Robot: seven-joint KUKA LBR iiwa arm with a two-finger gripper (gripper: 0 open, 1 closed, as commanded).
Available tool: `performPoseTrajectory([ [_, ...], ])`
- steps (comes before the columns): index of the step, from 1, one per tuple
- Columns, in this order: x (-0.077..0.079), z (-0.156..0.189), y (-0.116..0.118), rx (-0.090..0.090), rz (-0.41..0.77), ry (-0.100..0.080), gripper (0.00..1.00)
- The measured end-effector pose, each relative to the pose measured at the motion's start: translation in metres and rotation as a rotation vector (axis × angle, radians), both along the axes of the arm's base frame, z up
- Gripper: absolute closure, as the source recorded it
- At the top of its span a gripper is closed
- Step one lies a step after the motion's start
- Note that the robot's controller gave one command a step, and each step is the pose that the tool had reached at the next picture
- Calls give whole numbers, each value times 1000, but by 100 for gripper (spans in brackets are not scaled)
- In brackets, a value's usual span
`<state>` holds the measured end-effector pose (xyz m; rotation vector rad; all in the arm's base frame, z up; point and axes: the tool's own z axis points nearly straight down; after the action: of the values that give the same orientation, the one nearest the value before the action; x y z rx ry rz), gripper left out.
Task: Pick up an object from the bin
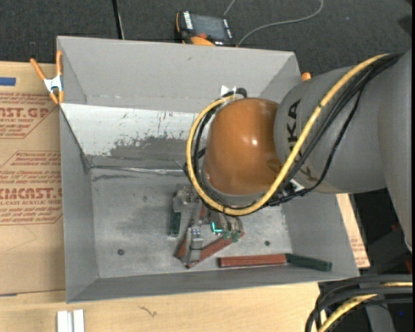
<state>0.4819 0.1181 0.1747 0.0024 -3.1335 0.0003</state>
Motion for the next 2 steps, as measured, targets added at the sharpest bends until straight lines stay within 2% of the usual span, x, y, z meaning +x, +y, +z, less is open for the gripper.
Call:
performPoseTrajectory([
  [1, 24, -109, -82, 0, 106, -2, 0],
  [2, 28, -102, -78, 2, 110, -15, 100],
])
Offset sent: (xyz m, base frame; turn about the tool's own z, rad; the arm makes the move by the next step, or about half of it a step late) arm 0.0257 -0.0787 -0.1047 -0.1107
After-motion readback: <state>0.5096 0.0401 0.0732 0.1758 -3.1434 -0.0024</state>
